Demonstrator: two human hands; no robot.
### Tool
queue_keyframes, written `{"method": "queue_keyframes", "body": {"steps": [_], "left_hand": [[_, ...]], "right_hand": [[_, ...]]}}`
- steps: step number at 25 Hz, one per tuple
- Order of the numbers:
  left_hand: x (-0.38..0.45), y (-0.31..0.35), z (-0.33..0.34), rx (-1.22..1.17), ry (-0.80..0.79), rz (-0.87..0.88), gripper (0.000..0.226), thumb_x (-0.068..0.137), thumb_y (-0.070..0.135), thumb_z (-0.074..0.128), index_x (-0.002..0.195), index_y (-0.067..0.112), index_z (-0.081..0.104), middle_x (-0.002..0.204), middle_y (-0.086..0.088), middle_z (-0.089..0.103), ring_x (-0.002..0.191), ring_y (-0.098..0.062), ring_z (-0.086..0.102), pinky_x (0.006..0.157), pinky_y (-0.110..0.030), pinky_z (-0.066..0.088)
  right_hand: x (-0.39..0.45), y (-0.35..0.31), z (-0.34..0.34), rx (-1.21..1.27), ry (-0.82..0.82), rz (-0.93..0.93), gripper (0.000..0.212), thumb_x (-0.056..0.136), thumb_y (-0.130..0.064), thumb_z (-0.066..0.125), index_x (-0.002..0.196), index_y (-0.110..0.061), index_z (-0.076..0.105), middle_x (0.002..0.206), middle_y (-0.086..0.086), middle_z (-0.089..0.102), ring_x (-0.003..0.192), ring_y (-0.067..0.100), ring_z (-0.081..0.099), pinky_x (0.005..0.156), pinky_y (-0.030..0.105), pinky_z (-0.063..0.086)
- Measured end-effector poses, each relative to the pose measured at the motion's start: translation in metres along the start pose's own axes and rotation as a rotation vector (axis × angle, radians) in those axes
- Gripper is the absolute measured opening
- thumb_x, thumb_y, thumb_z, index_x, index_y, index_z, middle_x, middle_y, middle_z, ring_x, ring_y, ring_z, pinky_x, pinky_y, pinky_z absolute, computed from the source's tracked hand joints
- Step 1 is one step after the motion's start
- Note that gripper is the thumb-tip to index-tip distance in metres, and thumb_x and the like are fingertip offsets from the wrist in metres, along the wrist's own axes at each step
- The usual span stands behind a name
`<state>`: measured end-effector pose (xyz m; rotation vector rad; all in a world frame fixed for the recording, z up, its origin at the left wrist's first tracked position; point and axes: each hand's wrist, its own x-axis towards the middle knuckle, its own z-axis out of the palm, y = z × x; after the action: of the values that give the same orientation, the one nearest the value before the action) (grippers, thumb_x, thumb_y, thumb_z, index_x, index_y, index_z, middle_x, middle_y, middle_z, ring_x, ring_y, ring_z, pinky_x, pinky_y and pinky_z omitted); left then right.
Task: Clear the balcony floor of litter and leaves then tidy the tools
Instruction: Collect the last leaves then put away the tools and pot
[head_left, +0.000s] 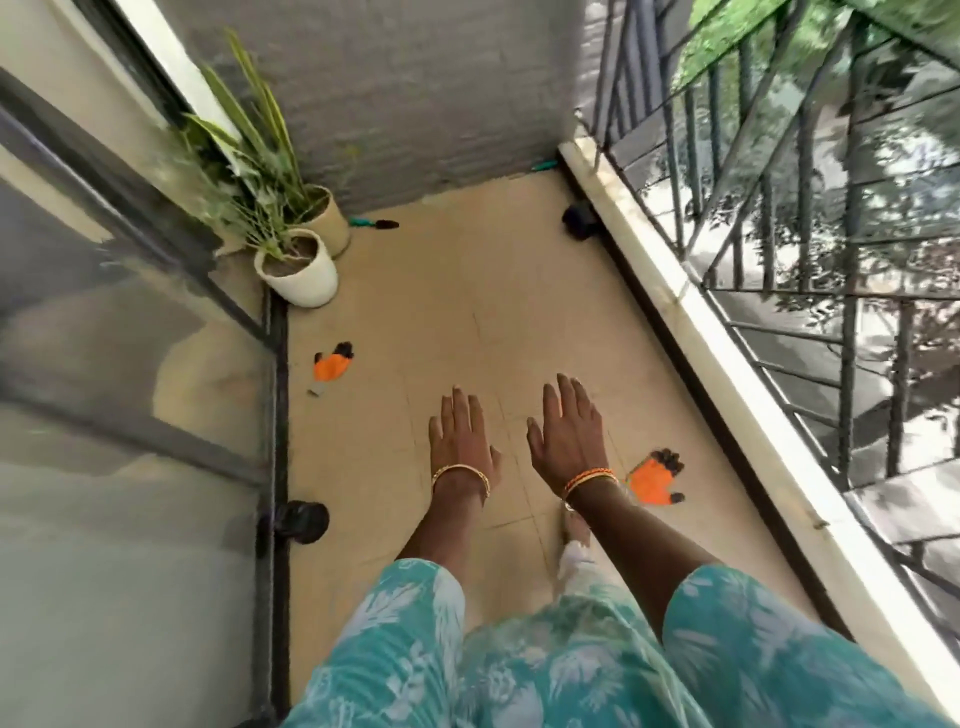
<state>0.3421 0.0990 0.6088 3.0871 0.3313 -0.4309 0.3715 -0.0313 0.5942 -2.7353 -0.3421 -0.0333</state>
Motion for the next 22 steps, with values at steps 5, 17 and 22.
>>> {"method": "queue_keyframes", "body": {"steps": [5, 17, 22], "left_hand": [[0.095, -0.013, -0.021, -0.033, 0.014, -0.154, 0.076, 0.097, 0.034, 0.042, 0.151, 0.007, -0.002, 0.159, -0.014, -0.009, 0.147, -0.029, -0.004, 0.118, -0.042, 0.007], [0.371, 0.035, -0.123, -0.298, 0.101, -0.32, 0.077, 0.092, 0.026, 0.048, 0.152, 0.009, 0.003, 0.159, -0.013, -0.004, 0.147, -0.028, 0.003, 0.119, -0.038, 0.011], [0.515, 0.016, -0.153, -0.221, 0.101, -0.235, 0.076, 0.092, 0.027, 0.047, 0.151, 0.008, 0.004, 0.159, -0.013, -0.001, 0.147, -0.028, 0.001, 0.118, -0.041, 0.01]], "right_hand": [[0.108, 0.007, 0.014, 0.035, -0.042, -0.049, 0.052, 0.089, -0.032, 0.038, 0.126, 0.001, 0.05, 0.135, 0.025, 0.048, 0.125, 0.041, 0.045, 0.098, 0.049, 0.042], [0.429, 0.062, -0.02, -0.063, 0.055, -0.11, 0.052, 0.09, -0.028, 0.053, 0.132, 0.0, 0.044, 0.14, 0.024, 0.041, 0.13, 0.04, 0.037, 0.102, 0.05, 0.037], [0.558, 0.06, 0.008, -0.082, -0.031, -0.045, 0.055, 0.093, -0.03, 0.046, 0.139, -0.001, 0.036, 0.146, 0.023, 0.033, 0.137, 0.039, 0.027, 0.109, 0.049, 0.028]]}}
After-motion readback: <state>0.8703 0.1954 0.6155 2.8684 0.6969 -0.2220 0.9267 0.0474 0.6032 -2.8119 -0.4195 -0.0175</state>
